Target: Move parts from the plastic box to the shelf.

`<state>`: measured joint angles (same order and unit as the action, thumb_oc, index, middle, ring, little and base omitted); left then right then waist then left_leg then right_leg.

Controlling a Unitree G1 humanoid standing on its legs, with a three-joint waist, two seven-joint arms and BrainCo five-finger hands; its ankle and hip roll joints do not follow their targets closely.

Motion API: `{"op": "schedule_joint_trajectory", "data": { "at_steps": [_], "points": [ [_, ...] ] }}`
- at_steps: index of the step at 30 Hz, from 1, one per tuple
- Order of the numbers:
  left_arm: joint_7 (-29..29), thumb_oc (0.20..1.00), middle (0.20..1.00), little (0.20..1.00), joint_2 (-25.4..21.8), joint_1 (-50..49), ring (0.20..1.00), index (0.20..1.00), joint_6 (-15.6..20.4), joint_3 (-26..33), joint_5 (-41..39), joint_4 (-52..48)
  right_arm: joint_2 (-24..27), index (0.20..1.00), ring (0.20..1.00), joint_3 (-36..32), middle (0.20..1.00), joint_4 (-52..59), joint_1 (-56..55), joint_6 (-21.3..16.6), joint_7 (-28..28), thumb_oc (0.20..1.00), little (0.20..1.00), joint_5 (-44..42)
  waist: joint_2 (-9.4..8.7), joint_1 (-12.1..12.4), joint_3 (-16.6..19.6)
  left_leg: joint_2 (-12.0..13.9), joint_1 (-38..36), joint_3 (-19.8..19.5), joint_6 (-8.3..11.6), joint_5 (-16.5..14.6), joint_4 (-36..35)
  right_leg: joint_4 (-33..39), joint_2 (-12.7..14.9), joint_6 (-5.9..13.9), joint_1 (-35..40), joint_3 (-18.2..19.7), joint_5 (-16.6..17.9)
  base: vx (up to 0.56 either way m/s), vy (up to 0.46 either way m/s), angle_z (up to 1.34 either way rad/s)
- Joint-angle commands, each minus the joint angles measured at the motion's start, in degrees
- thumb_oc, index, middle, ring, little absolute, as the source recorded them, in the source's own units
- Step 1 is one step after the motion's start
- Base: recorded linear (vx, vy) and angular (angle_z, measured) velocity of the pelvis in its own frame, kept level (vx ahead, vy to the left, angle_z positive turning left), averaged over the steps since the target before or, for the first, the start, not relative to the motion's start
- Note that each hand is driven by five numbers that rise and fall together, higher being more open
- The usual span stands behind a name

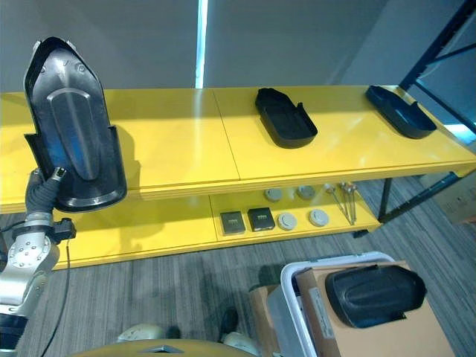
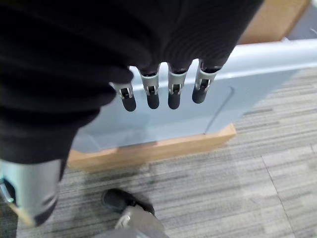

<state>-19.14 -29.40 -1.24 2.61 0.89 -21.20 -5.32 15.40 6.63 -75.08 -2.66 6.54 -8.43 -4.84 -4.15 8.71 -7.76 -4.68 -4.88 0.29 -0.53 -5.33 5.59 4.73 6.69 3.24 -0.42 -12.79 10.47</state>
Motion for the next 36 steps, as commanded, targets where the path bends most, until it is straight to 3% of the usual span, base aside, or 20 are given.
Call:
{"op": "schedule_joint_trajectory", "data": {
  "at_steps": [1,4,6,9,10,13,17,21,30,36],
  "points": [
    [0.75,0.200,0.200,0.200,-0.45,7.45,0.200,0.200,2.13,-0.40,1.80,-6.32,3.90,1.000,1.000,0.82,1.000,-0.41,0.56,1.92,-1.83,1.000,1.000,-2.08,2.98,-1.99,1.88,11.13,3.67,8.87,4.07,4.88,-6.25,-1.90,-0.11,4.30,2.05,-2.27,-8.14,0.02,-0.123,0.29],
    [1.35,0.200,0.200,0.200,-0.39,8.63,0.200,0.200,1.45,-1.46,2.09,-5.41,4.55,1.000,1.000,-0.08,1.000,0.52,-0.40,1.53,-1.70,1.000,1.000,-2.74,3.36,-3.20,1.71,13.72,3.45,12.91,5.54,5.87,-6.66,-1.70,-0.36,4.19,3.08,-4.20,-9.16,0.04,-0.088,0.55],
    [1.58,0.200,0.200,0.200,-0.50,10.60,0.200,0.200,-1.45,-3.36,3.65,-3.09,5.12,1.000,1.000,-0.81,1.000,1.60,-1.10,1.85,-1.19,1.000,1.000,-3.73,4.43,-4.89,1.43,15.41,2.74,16.57,6.62,7.48,-7.92,-2.00,-0.05,4.02,3.56,-6.20,-9.70,0.09,0.003,0.95],
    [1.30,0.200,0.200,0.200,-0.95,11.38,0.200,0.200,-2.94,-3.52,4.06,-1.80,4.99,1.000,1.000,-0.79,1.000,1.87,-1.25,2.15,-0.54,1.000,1.000,-2.55,4.90,-5.37,1.52,15.12,2.44,16.68,6.51,7.37,-8.01,-2.32,0.23,4.11,3.52,-5.99,-9.91,0.06,0.055,0.18],
    [1.23,0.200,0.200,0.200,-1.92,12.61,0.200,0.200,-6.27,-3.41,4.93,-0.39,4.90,1.000,1.000,-0.18,1.000,2.14,-1.29,2.28,-0.22,1.000,1.000,-0.72,5.45,-5.93,1.69,14.73,1.91,16.86,6.36,7.27,-8.30,-2.60,0.60,4.30,3.51,-5.72,-10.03,0.10,0.112,-0.04],
    [1.15,0.200,0.200,0.200,-5.67,17.31,0.200,0.200,-10.79,-3.78,2.80,6.36,4.74,1.000,1.000,1.84,1.000,3.33,-1.67,2.55,0.78,1.000,1.000,1.00,6.35,-7.59,2.25,13.76,0.54,17.43,5.96,7.04,-9.30,-2.91,1.28,5.01,3.52,-4.70,-9.99,0.10,0.127,-0.03],
    [-0.36,0.200,0.200,0.200,-9.28,24.26,0.200,0.200,-13.78,-5.86,-0.77,17.00,4.60,1.000,1.000,5.05,1.000,5.46,-1.99,3.70,1.18,1.000,1.000,3.52,7.02,-9.71,2.85,13.07,-0.63,18.43,5.54,6.62,-10.08,-3.02,1.76,5.83,3.31,-3.47,-9.81,0.08,0.100,-0.11],
    [-0.45,0.200,0.200,0.200,-12.10,34.64,0.200,0.200,-14.99,-7.86,-7.15,34.92,4.80,1.000,1.000,8.29,1.000,6.48,-2.28,5.18,1.83,1.000,1.000,7.20,7.54,-12.70,3.07,12.64,-1.39,20.26,5.01,5.75,-10.22,-2.91,2.02,6.47,2.73,-1.92,-9.58,0.07,0.066,-0.18],
    [-4.41,0.200,0.200,0.200,-7.34,39.54,0.200,0.200,-15.62,-9.09,-11.67,46.15,5.17,1.000,1.000,9.84,1.000,5.03,-2.25,3.88,1.41,1.000,1.000,9.46,7.32,-14.88,2.15,12.48,0.29,21.16,4.26,4.43,-8.78,-4.05,2.01,6.52,0.32,0.12,-10.17,0.02,0.023,-0.14],
    [-8.10,0.200,0.200,0.200,-3.95,42.57,0.200,0.200,-15.99,-10.36,-6.93,52.47,6.19,1.000,1.000,11.22,1.000,5.69,-0.93,3.27,2.71,1.000,1.000,9.25,6.67,-16.15,1.01,12.96,2.53,21.22,4.22,3.91,-7.10,-4.74,1.68,6.27,-1.84,1.27,-10.49,-0.02,0.005,-0.10]
  ]
}}
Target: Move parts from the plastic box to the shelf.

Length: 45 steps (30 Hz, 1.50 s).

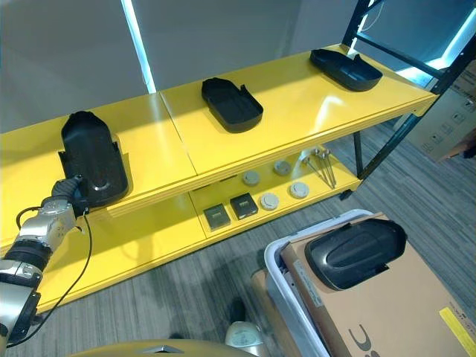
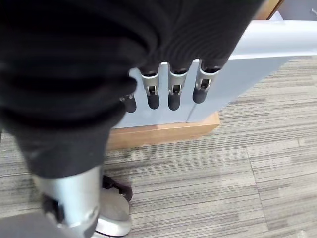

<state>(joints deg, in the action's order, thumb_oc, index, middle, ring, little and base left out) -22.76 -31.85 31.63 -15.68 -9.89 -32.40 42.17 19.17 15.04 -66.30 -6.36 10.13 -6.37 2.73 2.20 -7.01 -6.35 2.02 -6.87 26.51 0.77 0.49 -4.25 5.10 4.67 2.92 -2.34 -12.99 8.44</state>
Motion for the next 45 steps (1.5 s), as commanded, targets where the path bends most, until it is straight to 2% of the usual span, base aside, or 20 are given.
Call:
{"op": "schedule_joint_trajectory", "data": {
  "at_steps": [1,7,10,13,20,24,28,29,30,31,32,39,41,43,45],
  "points": [
    [-5.05,0.200,0.200,0.200,-1.38,10.30,0.200,0.200,2.15,0.13,5.12,5.63,2.59,1.000,1.000,3.04,1.000,-2.95,3.03,-0.34,0.89,1.000,1.000,1.83,0.25,-0.59,-0.65,6.33,4.79,-4.99,2.95,-1.92,2.90,-5.18,3.63,6.55,-0.19,1.61,-8.50,-0.05,0.012,0.00],
    [-7.77,0.200,0.200,0.200,-2.29,14.40,0.200,0.200,0.70,-1.97,8.26,10.65,3.45,1.000,1.000,5.18,1.000,-1.86,3.79,-1.02,1.35,1.000,1.000,1.38,-0.40,-1.78,-2.13,6.79,5.93,-4.85,3.08,-1.90,3.62,-5.65,3.19,6.31,-1.45,2.44,-8.70,-0.02,0.007,-0.02],
    [-7.76,0.200,0.200,0.200,-5.22,18.40,0.200,0.200,-1.31,-5.19,16.20,15.20,4.53,1.000,1.000,5.88,1.000,-1.28,3.57,-1.66,2.00,1.000,1.000,1.01,-1.06,-2.80,-2.80,7.14,6.34,-4.25,3.30,-1.77,3.72,-5.33,2.84,6.27,-1.94,3.10,-8.55,0.02,0.015,-0.06],
    [-6.74,0.200,0.200,0.200,-7.08,21.08,0.200,0.200,-3.29,-7.91,18.93,17.15,5.45,1.000,1.000,6.21,1.000,-1.21,4.04,-2.12,2.63,1.000,1.000,0.81,-1.29,-3.16,-3.50,7.38,7.24,-4.13,3.41,-1.75,4.03,-5.46,2.62,6.22,-2.84,3.49,-8.53,-0.03,0.015,-0.16],
    [-5.56,0.200,0.200,0.200,-7.85,23.99,0.200,0.200,-6.99,-11.40,18.68,20.86,6.33,1.000,1.000,6.75,1.000,-2.32,6.08,-3.80,2.98,1.000,1.000,0.02,-1.59,-3.19,-5.33,7.36,8.97,-4.67,3.47,-1.72,4.80,-5.23,2.27,6.03,-4.06,4.12,-8.30,-0.04,0.012,-0.03],
    [-4.42,0.200,0.200,0.200,-7.18,23.99,0.200,0.200,-10.93,-11.09,16.61,23.74,6.27,1.000,1.000,7.05,1.000,-2.19,6.52,-3.91,3.27,1.000,1.000,0.69,-1.69,-3.36,-5.48,7.49,8.95,-4.56,3.54,-1.75,5.15,-5.26,2.24,5.93,-3.86,4.19,-8.43,0.00,0.001,-0.01],
    [-4.84,0.200,0.200,0.200,-6.64,23.50,0.200,0.200,-11.12,-10.60,15.26,25.68,6.02,1.000,1.000,7.49,1.000,-2.14,6.79,-3.73,3.25,1.000,1.000,0.65,-1.69,-3.35,-5.39,7.52,8.78,-4.54,3.59,-1.70,5.24,-5.29,2.29,5.87,-3.59,4.18,-8.50,0.00,0.002,-0.02],
    [-3.48,0.200,0.200,0.200,-6.39,23.26,0.200,0.200,-10.98,-10.34,14.86,26.87,6.01,1.000,1.000,7.58,1.000,-2.17,6.92,-3.59,3.31,1.000,1.000,0.87,-1.61,-3.45,-5.27,7.54,8.53,-4.43,3.61,-1.68,5.27,-5.34,2.31,5.83,-3.36,4.22,-8.58,0.03,0.016,-0.02],
    [-3.33,0.316,0.316,0.316,-6.10,23.02,0.316,0.316,-10.72,-10.26,14.99,27.24,5.99,1.000,1.000,7.57,1.000,-2.11,6.99,-3.35,3.44,1.000,1.000,1.12,-1.57,-3.46,-5.19,7.52,8.41,-4.43,3.61,-1.67,5.25,-5.35,2.35,5.80,-3.24,4.23,-8.59,0.04,0.019,-0.02],
    [-3.47,0.598,0.598,0.598,-5.92,22.85,0.598,0.598,-10.45,-10.20,15.01,27.44,5.95,1.000,1.000,7.60,1.000,-2.09,7.03,-3.21,3.51,1.000,1.000,1.27,-1.54,-3.47,-5.16,7.52,8.35,-4.42,3.65,-1.63,5.26,-5.36,2.37,5.78,-3.16,4.24,-8.60,0.00,0.000,0.00],
    [-3.45,1.000,1.000,1.000,-5.74,22.74,1.000,1.000,-10.50,-10.02,15.06,27.36,6.00,1.000,1.000,7.61,1.000,-1.99,6.99,-3.03,3.61,1.000,1.000,1.32,-1.53,-3.43,-5.12,7.53,8.24,-4.44,3.67,-1.61,5.25,-5.34,2.38,5.74,-3.01,4.18,-8.62,0.03,0.023,0.00],
    [-3.87,1.000,1.000,1.000,-5.83,21.45,1.000,1.000,-8.98,-9.33,13.75,27.26,5.50,1.000,1.000,7.44,1.000,-2.88,6.72,-3.16,3.24,1.000,1.000,2.34,-1.17,-3.20,-4.38,7.13,6.93,-4.38,3.62,-1.61,4.42,-4.80,2.61,5.88,-1.75,4.12,-8.65,0.01,0.004,0.00],
    [-3.85,1.000,1.000,1.000,-6.26,21.04,1.000,1.000,-5.60,-8.40,14.23,24.62,4.93,1.000,1.000,7.32,1.000,-3.24,6.20,-3.25,2.85,1.000,1.000,2.91,-1.03,-2.58,-3.59,6.92,6.09,-4.51,3.66,-1.62,3.93,-4.35,2.85,6.00,-0.69,3.59,-8.62,0.02,0.009,0.00],
    [-4.40,1.000,1.000,1.000,-7.20,21.09,1.000,1.000,-5.21,-8.30,14.70,19.03,4.53,1.000,1.000,6.58,1.000,-3.44,5.46,-3.00,2.46,1.000,1.000,3.51,-0.78,-1.64,-2.51,6.78,5.04,-4.77,3.66,-1.61,3.38,-3.89,3.10,6.20,0.71,2.87,-8.57,0.04,0.019,0.07],
    [-4.34,1.000,1.000,1.000,-7.33,20.97,1.000,1.000,-5.23,-8.30,14.73,18.08,4.45,1.000,1.000,6.37,1.000,-3.55,5.36,-3.01,2.47,1.000,1.000,3.68,-0.73,-1.46,-2.34,6.75,4.80,-4.83,3.68,-1.59,3.23,-3.78,3.15,6.26,0.99,2.75,-8.55,0.03,0.010,0.09]
  ]
}}
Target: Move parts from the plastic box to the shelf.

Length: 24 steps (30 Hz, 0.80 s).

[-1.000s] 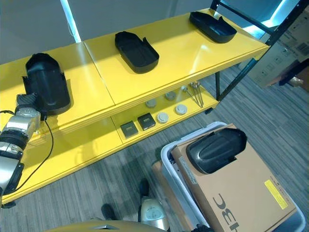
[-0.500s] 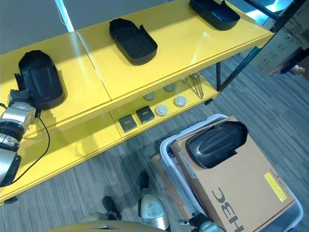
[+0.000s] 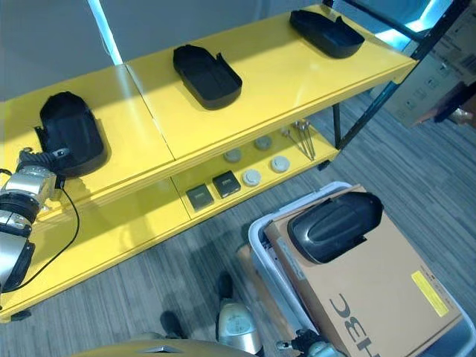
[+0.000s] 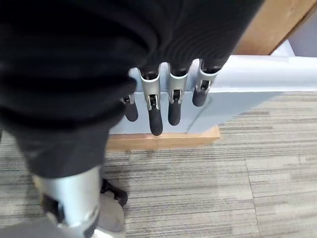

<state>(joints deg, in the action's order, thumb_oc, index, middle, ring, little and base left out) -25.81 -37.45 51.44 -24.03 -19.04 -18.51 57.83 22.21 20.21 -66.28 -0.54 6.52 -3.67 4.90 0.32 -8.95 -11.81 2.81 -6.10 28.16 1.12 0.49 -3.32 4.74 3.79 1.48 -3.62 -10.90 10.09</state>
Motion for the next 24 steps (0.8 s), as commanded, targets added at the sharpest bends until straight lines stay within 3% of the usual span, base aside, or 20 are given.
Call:
{"op": "schedule_joint_trajectory", "data": {
  "at_steps": [1,7,10,11,12,15,16,17,18,19,20,21,24],
  "points": [
    [-1.55,1.000,1.000,1.000,-2.06,0.73,1.000,1.000,3.73,0.98,0.82,0.61,1.15,1.000,1.000,0.72,1.000,-3.86,-0.68,0.61,-0.25,1.000,1.000,1.93,1.21,0.91,3.56,5.91,3.55,-6.60,3.31,-1.57,1.99,-3.20,4.13,7.78,2.86,0.37,-10.15,0.04,0.012,0.07],
    [-2.93,1.000,1.000,1.000,-4.42,-0.51,1.000,1.000,8.10,1.97,1.02,-6.81,0.13,1.000,1.000,0.20,1.000,-4.13,-1.52,1.56,-0.47,1.000,1.000,3.08,1.60,2.84,5.26,5.49,1.44,-7.20,3.34,-1.42,0.30,-1.86,4.31,8.08,5.41,-0.75,-9.90,0.03,0.012,0.13],
    [-4.82,1.000,1.000,1.000,-7.82,-1.58,1.000,1.000,9.65,2.50,1.60,-14.96,-0.63,1.000,1.000,-0.54,1.000,-4.32,-2.01,1.75,-1.05,1.000,1.000,2.85,1.67,4.49,5.91,5.26,1.00,-7.23,2.97,-0.70,-0.31,-1.43,4.44,7.79,6.14,-1.66,-9.25,-0.04,-0.007,0.05],
    [-5.11,1.000,1.000,1.000,-8.75,-2.00,1.000,1.000,11.62,2.59,1.77,-16.37,-0.76,1.000,1.000,-0.63,1.000,-4.36,-2.11,1.74,-1.26,1.000,1.000,2.69,1.75,4.82,6.02,5.22,0.79,-7.35,2.97,-0.77,-0.43,-1.35,4.49,7.82,6.43,-1.83,-9.28,0.01,0.014,0.07],
    [-4.16,1.000,1.000,1.000,-11.76,-3.36,1.000,1.000,12.96,3.94,0.78,-22.23,-1.10,1.000,1.000,-1.55,1.000,-4.57,-2.51,1.72,-1.49,1.000,1.000,2.55,1.77,5.83,6.25,5.14,0.46,-7.67,2.91,-0.87,-0.54,-1.13,4.63,7.86,7.09,-2.42,-9.22,0.01,0.011,0.10],
    [-0.12,1.000,1.000,1.000,-14.53,-6.86,1.000,1.000,15.90,7.38,-1.47,-31.69,-1.58,1.000,1.000,-2.70,1.000,-4.93,-3.05,1.71,-1.68,1.000,1.000,2.64,1.73,7.17,6.47,5.01,0.06,-8.22,2.93,-1.00,-0.79,-0.70,4.80,7.95,7.94,-3.14,-9.12,0.02,0.008,0.18],
    [4.83,1.000,1.000,1.000,-14.62,-12.00,1.000,1.000,18.15,11.17,-2.54,-41.50,-1.84,1.000,1.000,-3.97,1.000,-5.01,-3.47,1.84,-1.38,1.000,1.000,3.04,1.59,8.37,6.50,4.81,-0.10,-8.81,2.94,-1.22,-0.86,-0.33,4.99,8.07,8.50,-3.65,-8.96,0.02,0.011,0.30],
    [6.60,1.000,1.000,1.000,-14.16,-14.96,1.000,1.000,17.88,12.64,-3.67,-46.56,-2.09,1.000,1.000,-4.54,1.000,-5.14,-3.75,1.62,-1.42,1.000,1.000,3.25,1.47,8.83,6.47,4.73,-0.17,-8.99,2.93,-1.31,-0.88,-0.21,5.07,8.12,8.72,-3.87,-8.89,0.02,0.007,0.25],
    [12.12,1.000,1.000,1.000,-9.76,-24.06,1.000,1.000,19.54,16.74,-6.41,-56.81,-2.65,1.000,1.000,-5.56,1.000,-4.79,-4.59,1.48,-1.20,1.000,1.000,3.57,1.13,9.95,6.36,4.53,-0.32,-9.37,2.84,-1.49,-0.92,0.11,5.28,8.21,9.18,-4.49,-8.70,0.01,0.000,0.20],
    [12.59,1.000,1.000,1.000,-9.27,-24.92,1.000,1.000,19.76,17.04,-6.20,-57.53,-2.62,1.000,1.000,-5.58,1.000,-4.69,-4.70,1.45,-1.25,1.000,1.000,3.55,1.15,9.97,6.39,4.51,-0.31,-9.41,2.83,-1.50,-0.93,0.13,5.29,8.21,9.19,-4.51,-8.69,0.00,-0.008,0.07],
    [14.67,1.000,1.000,1.000,-4.05,-32.10,1.000,1.000,21.77,17.54,-5.30,-63.17,-3.15,1.000,1.000,-6.08,1.000,-4.47,-5.57,0.91,-1.56,1.000,1.000,3.90,0.88,10.70,6.13,4.46,-0.31,-9.79,2.75,-1.51,-0.89,0.20,5.36,8.15,9.33,-4.79,-8.49,0.00,-0.009,0.11],
    [16.65,1.000,1.000,1.000,-0.58,-36.20,1.000,1.000,23.06,17.76,-3.66,-65.17,-3.42,1.000,1.000,-6.06,1.000,-4.07,-6.10,0.70,-1.96,1.000,1.000,3.30,0.79,11.12,5.98,4.44,-0.22,-10.10,2.67,-1.51,-0.84,0.22,5.43,8.10,9.36,-5.02,-8.33,0.00,-0.011,0.13],
    [18.61,1.000,1.000,1.000,3.50,-40.82,1.000,1.000,25.68,16.80,-3.89,-66.34,-3.96,1.000,1.000,-5.96,1.000,-3.22,-6.46,0.96,-2.41,1.000,1.000,1.78,0.59,11.84,5.70,4.28,0.10,-10.62,2.48,-1.51,-0.60,0.19,5.49,8.02,9.32,-5.13,-8.05,0.00,-0.006,0.08]
  ]
}}
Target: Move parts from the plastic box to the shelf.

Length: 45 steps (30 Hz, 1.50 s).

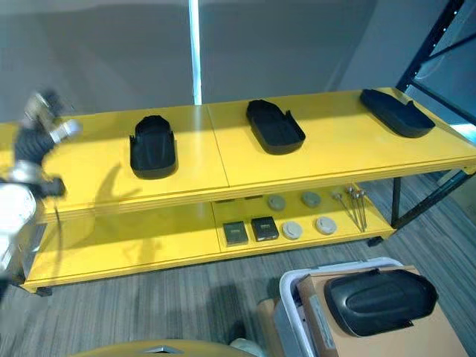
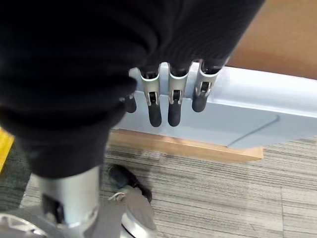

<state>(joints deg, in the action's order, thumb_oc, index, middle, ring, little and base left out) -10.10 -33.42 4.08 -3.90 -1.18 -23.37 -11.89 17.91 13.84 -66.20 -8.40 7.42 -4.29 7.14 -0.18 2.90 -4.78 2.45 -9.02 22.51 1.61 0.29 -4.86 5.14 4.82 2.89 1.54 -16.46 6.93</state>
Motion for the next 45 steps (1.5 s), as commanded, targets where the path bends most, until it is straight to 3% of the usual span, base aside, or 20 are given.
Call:
{"op": "schedule_joint_trajectory", "data": {
  "at_steps": [1,3,4,5,6,20,26,37,41,45],
  "points": [
    [2.99,1.000,1.000,1.000,1.80,5.17,1.000,1.000,6.50,-1.96,-0.02,3.93,0.17,1.000,1.000,0.72,1.000,-2.93,1.45,0.42,-1.84,1.000,1.000,-1.01,0.97,0.27,-1.50,4.60,3.30,-5.19,1.91,-1.29,1.07,-0.24,4.52,6.56,4.01,0.33,-4.76,-0.04,-0.019,0.02],
    [1.89,0.837,0.837,0.837,4.22,3.81,0.837,0.837,8.94,-3.77,-1.48,6.04,-0.25,1.000,1.000,1.54,1.000,-2.57,1.52,1.25,-2.33,1.000,1.000,-2.02,0.89,0.52,-1.79,4.59,3.64,-5.29,1.84,-1.20,1.12,-0.18,4.62,6.60,3.77,0.11,-4.51,-0.04,-0.020,0.03],
    [2.13,0.589,0.589,0.589,4.97,3.46,0.589,0.589,10.77,-4.63,-1.80,6.94,-0.37,1.000,1.000,1.94,1.000,-2.52,1.62,1.45,-2.48,1.000,1.000,-2.69,0.82,0.60,-1.93,4.61,3.74,-5.29,1.80,-1.15,1.11,-0.14,4.62,6.56,3.67,0.10,-4.40,0.00,0.000,0.00],
    [1.96,0.529,0.529,0.529,5.27,3.32,0.529,0.529,11.83,-4.97,-1.60,7.19,-0.39,1.000,1.000,2.01,1.000,-2.50,1.67,1.55,-2.48,1.000,1.000,-2.89,0.79,0.64,-1.98,4.60,3.78,-5.29,1.78,-1.13,1.10,-0.14,4.63,6.55,3.61,0.11,-4.35,0.00,0.000,0.00],
    [1.73,0.200,0.200,0.200,5.83,3.14,0.200,0.200,13.00,-6.12,-0.91,7.17,-0.45,1.000,1.000,2.25,1.000,-2.39,1.83,1.96,-2.49,1.000,1.000,-3.20,0.73,0.67,-2.08,4.58,3.75,-5.18,1.74,-1.11,1.02,-0.14,4.61,6.52,3.56,0.12,-4.30,0.00,0.000,0.00],
    [-3.59,0.200,0.200,0.200,8.44,9.33,0.200,0.200,14.44,-12.14,-3.39,11.43,-0.64,1.000,1.000,3.86,1.000,-1.14,0.86,2.57,-2.86,1.000,1.000,-2.76,0.26,-2.25,-2.25,5.22,3.50,-3.25,1.81,-1.31,1.59,-0.35,4.20,6.79,2.71,1.81,-3.90,0.00,-0.003,-0.01],
    [-7.09,0.200,0.200,0.200,10.84,12.12,0.200,0.200,14.26,-14.20,-2.70,19.51,-0.12,1.000,1.000,4.11,1.000,-0.56,0.72,2.86,-2.13,1.000,1.000,-1.46,-0.04,-3.92,-2.46,5.54,3.86,-2.34,1.86,-1.48,2.18,-0.83,3.79,6.74,1.78,3.14,-4.21,0.01,-0.008,-0.12],
    [-11.63,0.200,0.200,0.200,15.43,17.72,0.200,0.200,18.71,-15.74,0.18,36.62,0.30,1.000,1.000,5.76,1.000,-0.52,0.74,2.54,-1.50,1.000,1.000,0.49,-0.52,-6.93,-2.69,6.15,3.41,-1.47,2.04,-2.54,2.93,-1.78,3.19,6.97,1.31,5.13,-5.47,0.02,-0.003,-0.07],
    [-11.63,0.200,0.200,0.200,15.35,19.21,0.200,0.200,20.74,-15.70,0.54,37.64,0.47,1.000,1.000,6.09,1.000,-0.94,0.81,2.13,-1.63,1.000,1.000,0.85,-0.61,-7.37,-2.93,6.36,3.60,-1.26,2.16,-2.44,3.03,-1.88,3.01,6.92,0.94,5.46,-5.50,0.00,-0.006,-0.04],
    [-10.70,0.200,0.200,0.200,14.14,20.28,0.200,0.200,21.15,-15.73,0.14,31.07,0.87,1.000,1.000,5.82,1.000,-1.99,1.60,1.40,-1.39,1.000,1.000,0.48,-0.46,-7.09,-3.35,6.47,3.66,-1.43,2.31,-2.30,2.96,-1.51,2.91,6.74,1.07,5.38,-5.34,-0.01,-0.009,-0.08]
  ]
}}
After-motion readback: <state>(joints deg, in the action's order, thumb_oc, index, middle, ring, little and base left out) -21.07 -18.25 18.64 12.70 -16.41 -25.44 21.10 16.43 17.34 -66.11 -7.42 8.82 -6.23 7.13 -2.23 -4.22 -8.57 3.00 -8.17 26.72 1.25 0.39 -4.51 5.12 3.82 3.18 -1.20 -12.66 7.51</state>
